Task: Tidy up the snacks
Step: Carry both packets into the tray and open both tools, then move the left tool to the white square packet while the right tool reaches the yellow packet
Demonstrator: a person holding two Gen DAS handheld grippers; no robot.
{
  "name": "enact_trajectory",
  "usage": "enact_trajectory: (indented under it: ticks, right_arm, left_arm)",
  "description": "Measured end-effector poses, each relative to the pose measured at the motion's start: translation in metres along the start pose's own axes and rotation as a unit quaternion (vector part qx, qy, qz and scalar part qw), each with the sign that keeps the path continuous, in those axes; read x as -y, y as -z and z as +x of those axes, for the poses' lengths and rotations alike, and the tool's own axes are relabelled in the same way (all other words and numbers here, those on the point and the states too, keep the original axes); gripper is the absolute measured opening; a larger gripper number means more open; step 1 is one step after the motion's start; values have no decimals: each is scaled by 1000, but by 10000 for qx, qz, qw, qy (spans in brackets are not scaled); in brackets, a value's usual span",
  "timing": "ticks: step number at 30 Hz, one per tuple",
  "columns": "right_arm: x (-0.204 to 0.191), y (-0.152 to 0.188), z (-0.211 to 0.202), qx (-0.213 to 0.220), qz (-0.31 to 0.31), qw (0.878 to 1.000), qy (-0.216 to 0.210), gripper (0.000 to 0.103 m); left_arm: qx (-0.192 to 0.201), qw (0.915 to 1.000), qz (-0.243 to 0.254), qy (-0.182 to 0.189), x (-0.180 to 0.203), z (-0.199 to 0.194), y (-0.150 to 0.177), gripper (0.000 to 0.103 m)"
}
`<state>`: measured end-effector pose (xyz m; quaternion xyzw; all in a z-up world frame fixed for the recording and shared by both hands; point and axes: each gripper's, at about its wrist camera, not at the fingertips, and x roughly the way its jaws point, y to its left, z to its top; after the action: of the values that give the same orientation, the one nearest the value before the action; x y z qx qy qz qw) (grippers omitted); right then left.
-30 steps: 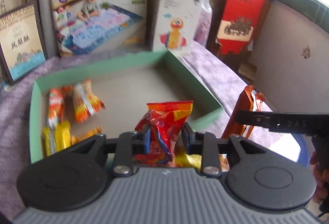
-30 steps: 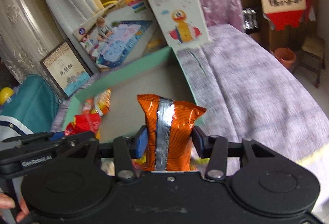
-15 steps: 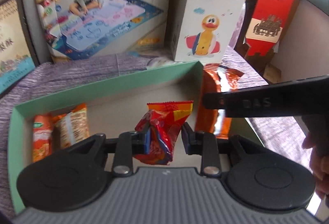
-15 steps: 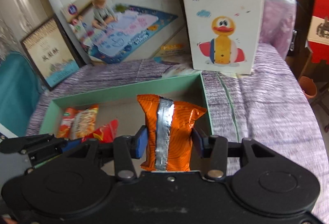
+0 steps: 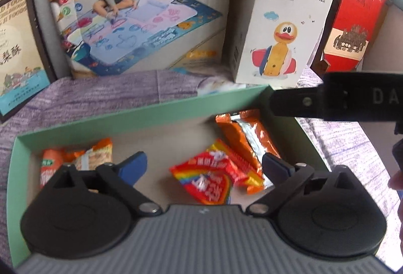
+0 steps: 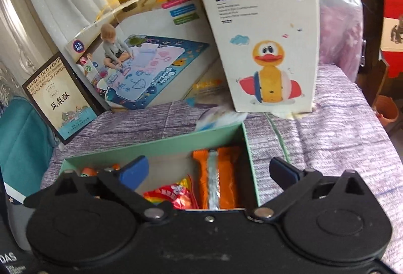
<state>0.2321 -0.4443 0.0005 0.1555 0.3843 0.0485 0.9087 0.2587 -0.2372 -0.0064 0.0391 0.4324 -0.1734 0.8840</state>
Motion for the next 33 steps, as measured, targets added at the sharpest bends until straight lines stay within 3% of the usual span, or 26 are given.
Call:
enact_trajectory:
  ticks: [10, 23, 26, 29, 33]
  right_arm:
    - [0, 32, -50, -31, 112, 9999, -27, 103]
    - [6, 114, -101, -251, 430, 9982, -347, 103]
    - [3, 133, -108, -351, 371, 9977, -449, 93]
    - [-2, 152, -109, -480, 235, 9973, -513, 74]
    - [-8, 169, -101, -733, 82, 9957, -554, 62]
  left_arm:
    - [12, 9999, 89, 78, 0, -53, 30, 103]
    - [-261, 9996, 22, 140, -26, -113, 106, 103]
    - [-383, 9991, -54, 180, -31, -118, 124, 103]
    - [-541, 9981, -105, 278, -30, -118, 141, 102]
    - [-701, 9965, -39, 452, -25, -116, 157, 77]
